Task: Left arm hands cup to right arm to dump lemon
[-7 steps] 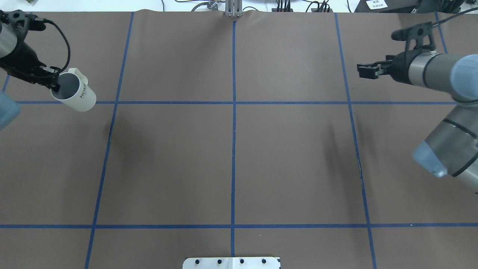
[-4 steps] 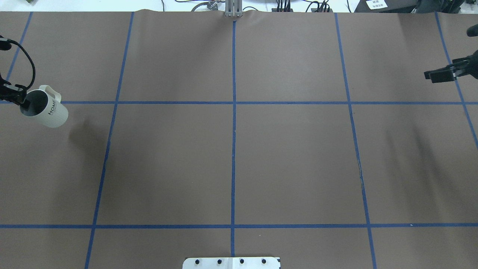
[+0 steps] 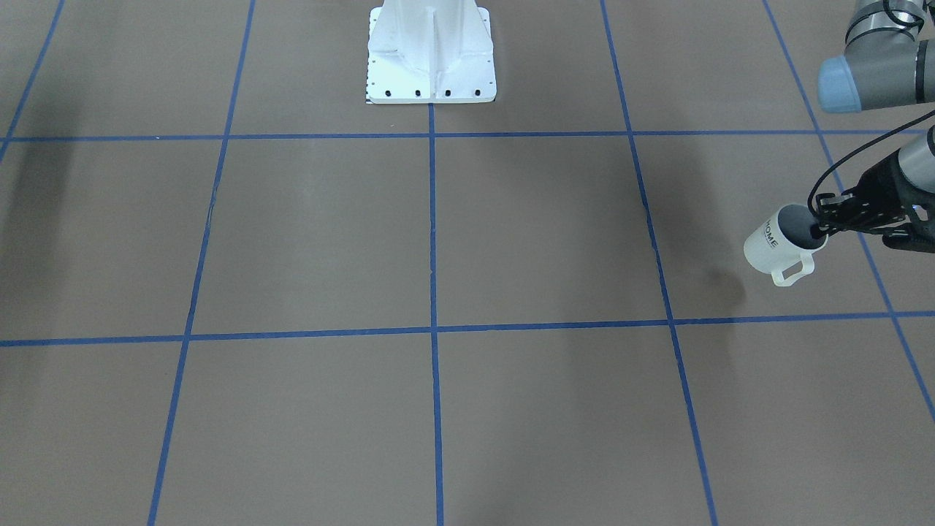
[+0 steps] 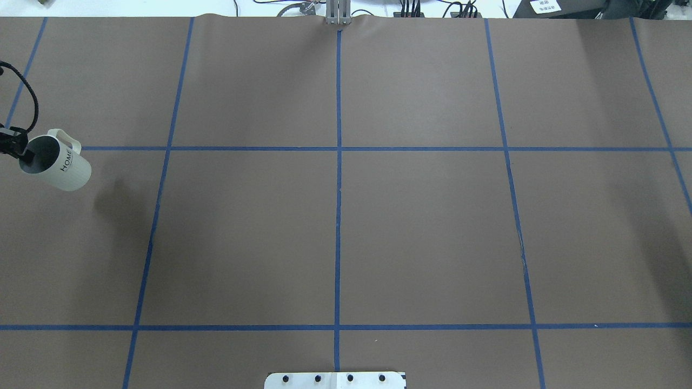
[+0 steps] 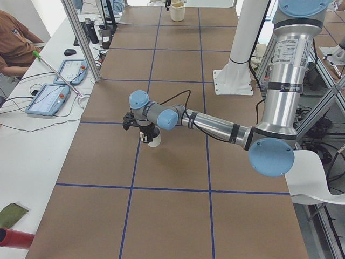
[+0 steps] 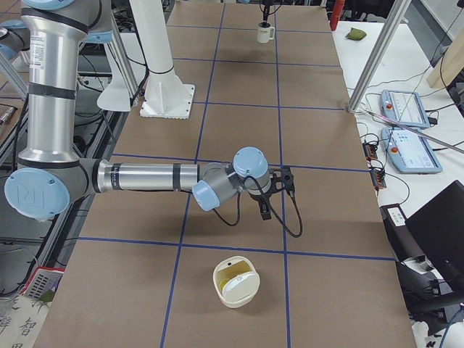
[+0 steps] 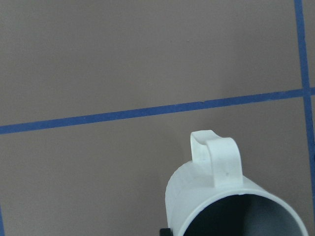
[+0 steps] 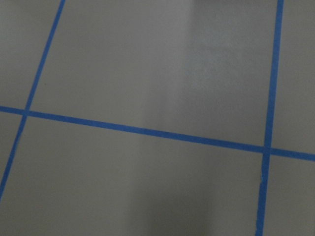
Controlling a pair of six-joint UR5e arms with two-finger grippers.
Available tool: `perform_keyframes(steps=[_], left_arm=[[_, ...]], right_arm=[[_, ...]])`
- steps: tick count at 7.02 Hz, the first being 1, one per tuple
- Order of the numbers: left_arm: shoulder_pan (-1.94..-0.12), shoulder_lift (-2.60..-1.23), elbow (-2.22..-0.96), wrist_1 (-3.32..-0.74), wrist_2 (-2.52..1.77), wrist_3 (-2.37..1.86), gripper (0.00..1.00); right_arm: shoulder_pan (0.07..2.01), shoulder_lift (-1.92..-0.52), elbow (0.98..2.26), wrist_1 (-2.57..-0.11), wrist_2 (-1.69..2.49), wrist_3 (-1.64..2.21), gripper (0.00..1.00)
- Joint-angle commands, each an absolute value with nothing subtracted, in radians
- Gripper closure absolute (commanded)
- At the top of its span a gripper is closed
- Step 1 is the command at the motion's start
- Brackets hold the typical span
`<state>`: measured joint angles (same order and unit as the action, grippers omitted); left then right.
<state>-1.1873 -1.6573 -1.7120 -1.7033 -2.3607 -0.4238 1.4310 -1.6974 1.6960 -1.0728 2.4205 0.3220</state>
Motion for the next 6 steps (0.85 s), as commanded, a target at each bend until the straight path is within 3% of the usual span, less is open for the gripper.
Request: perform_keyframes(steps=[1,6], left_arm=[[-1.186,-1.611,-1.726,-1.710,-2.355,-0.445,1.00],[-1.100,-1.580,-1.727,-1.748,-2.326,-0.476,1.00]], right_arm=[[1.430,-1.700,1.700,-1.195,2.390,0.249,0.00],[1.410,-1.698,1.704,-1.201,2.368,0.249,0.00]])
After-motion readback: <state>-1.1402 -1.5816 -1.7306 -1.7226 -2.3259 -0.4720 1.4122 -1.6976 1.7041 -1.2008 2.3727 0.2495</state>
